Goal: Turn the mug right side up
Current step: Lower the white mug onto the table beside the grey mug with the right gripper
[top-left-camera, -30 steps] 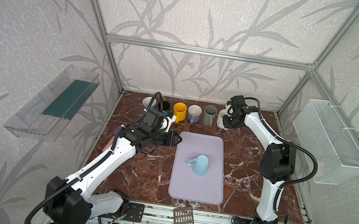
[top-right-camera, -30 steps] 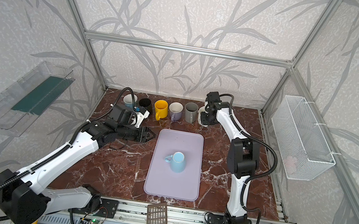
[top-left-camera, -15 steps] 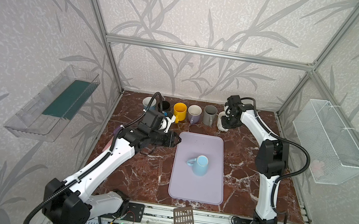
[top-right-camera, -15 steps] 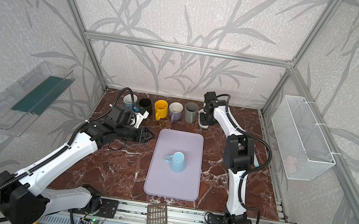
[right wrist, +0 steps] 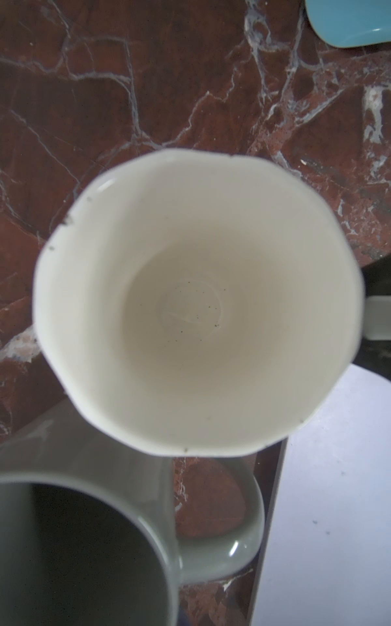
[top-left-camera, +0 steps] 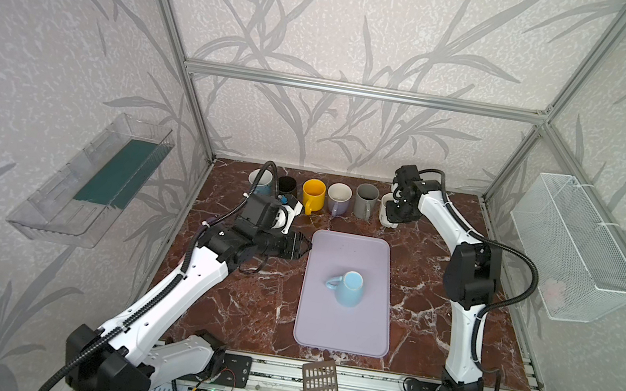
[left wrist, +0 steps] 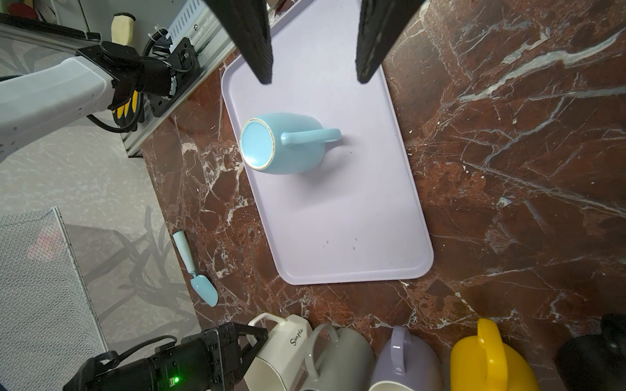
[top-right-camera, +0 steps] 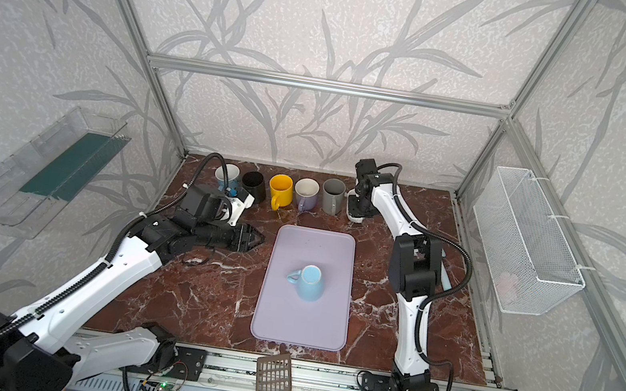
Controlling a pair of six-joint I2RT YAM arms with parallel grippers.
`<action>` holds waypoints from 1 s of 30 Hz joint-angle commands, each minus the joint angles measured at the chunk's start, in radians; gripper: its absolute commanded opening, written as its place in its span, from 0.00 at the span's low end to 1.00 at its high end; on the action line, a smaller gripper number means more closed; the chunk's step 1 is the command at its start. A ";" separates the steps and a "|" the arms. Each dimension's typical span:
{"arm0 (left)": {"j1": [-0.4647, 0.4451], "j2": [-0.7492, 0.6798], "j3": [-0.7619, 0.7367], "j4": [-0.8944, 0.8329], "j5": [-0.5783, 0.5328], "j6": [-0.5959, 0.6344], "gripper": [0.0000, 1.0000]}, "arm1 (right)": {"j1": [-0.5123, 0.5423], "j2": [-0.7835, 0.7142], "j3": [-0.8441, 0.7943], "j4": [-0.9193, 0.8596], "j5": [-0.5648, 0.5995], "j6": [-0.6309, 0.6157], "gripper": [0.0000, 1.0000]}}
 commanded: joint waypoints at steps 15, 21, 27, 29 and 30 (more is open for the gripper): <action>-0.003 -0.022 0.038 -0.071 -0.032 0.039 0.43 | -0.021 0.029 0.029 0.071 0.018 0.047 0.00; -0.003 -0.029 0.051 -0.086 -0.036 0.045 0.44 | -0.024 0.033 0.021 0.095 -0.002 0.058 0.00; -0.003 -0.018 0.060 -0.088 -0.035 0.045 0.46 | -0.026 0.035 0.015 0.104 -0.019 0.067 0.06; -0.004 -0.019 0.061 -0.088 -0.035 0.045 0.46 | -0.026 0.035 0.012 0.103 -0.021 0.068 0.08; -0.003 -0.020 0.061 -0.090 -0.033 0.045 0.46 | -0.026 0.034 0.011 0.101 -0.024 0.069 0.09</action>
